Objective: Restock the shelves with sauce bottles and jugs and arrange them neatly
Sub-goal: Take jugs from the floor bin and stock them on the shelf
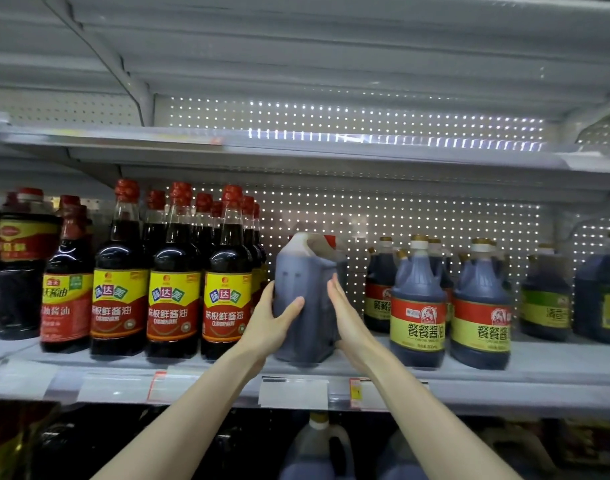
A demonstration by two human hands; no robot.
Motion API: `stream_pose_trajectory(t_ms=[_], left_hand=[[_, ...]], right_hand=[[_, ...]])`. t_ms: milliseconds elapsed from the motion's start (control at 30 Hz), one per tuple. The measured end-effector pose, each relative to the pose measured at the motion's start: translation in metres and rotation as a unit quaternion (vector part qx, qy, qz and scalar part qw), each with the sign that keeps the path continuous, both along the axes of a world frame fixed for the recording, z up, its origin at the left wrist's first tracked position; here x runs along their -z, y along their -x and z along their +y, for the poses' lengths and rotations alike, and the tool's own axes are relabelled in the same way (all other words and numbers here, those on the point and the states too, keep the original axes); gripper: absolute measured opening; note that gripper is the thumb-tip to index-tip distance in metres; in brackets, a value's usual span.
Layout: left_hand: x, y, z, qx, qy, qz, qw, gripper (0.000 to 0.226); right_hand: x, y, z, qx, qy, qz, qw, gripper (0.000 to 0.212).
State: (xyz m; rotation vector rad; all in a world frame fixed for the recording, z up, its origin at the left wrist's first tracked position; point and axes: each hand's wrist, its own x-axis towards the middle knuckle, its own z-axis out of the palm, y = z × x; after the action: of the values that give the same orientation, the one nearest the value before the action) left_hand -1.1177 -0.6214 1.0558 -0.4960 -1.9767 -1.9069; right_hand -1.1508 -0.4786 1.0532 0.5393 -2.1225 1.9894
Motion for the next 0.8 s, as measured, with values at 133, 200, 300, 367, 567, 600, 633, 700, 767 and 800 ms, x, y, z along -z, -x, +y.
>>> stream_pose_trajectory(t_ms=[133,200,300,367,567,600,633,700,767,800], left_hand=[[0.006,-0.007,0.009,-0.002,0.013,-0.004,1.0,0.07],[0.006,-0.013,0.013,0.007,0.021,-0.004,1.0,0.069],[0.002,-0.013,0.006,0.01,0.015,0.001,1.0,0.055],[0.001,-0.011,0.001,0.015,0.008,-0.004,1.0,0.05],[0.006,-0.012,0.015,0.012,-0.017,-0.006,1.0,0.05],[0.006,-0.012,0.015,0.011,-0.02,-0.008,1.0,0.051],[0.006,-0.013,0.016,0.011,-0.021,-0.011,1.0,0.052],[0.007,-0.016,0.02,0.012,-0.016,-0.011,1.0,0.055],[0.008,-0.02,0.027,0.017,-0.007,-0.006,1.0,0.056],[0.008,-0.021,0.031,0.024,-0.007,-0.007,1.0,0.056]], right_hand=[[-0.003,-0.01,0.012,-0.01,0.027,-0.014,0.999,0.077],[-0.006,-0.009,0.019,-0.01,0.04,-0.024,0.999,0.06],[-0.011,-0.01,0.017,0.001,0.021,-0.013,1.0,0.071],[-0.011,-0.011,0.012,0.002,-0.003,0.025,1.0,0.076],[-0.004,-0.011,0.015,0.047,-0.016,0.074,0.996,0.06],[-0.004,-0.011,0.018,0.046,-0.016,0.071,0.996,0.06],[-0.004,-0.011,0.02,0.042,-0.018,0.065,0.997,0.059],[-0.005,-0.011,0.026,0.032,-0.016,0.049,0.998,0.056],[-0.005,-0.008,0.034,0.017,0.004,0.03,0.999,0.054],[-0.004,-0.005,0.038,0.021,0.017,0.024,0.999,0.053]])
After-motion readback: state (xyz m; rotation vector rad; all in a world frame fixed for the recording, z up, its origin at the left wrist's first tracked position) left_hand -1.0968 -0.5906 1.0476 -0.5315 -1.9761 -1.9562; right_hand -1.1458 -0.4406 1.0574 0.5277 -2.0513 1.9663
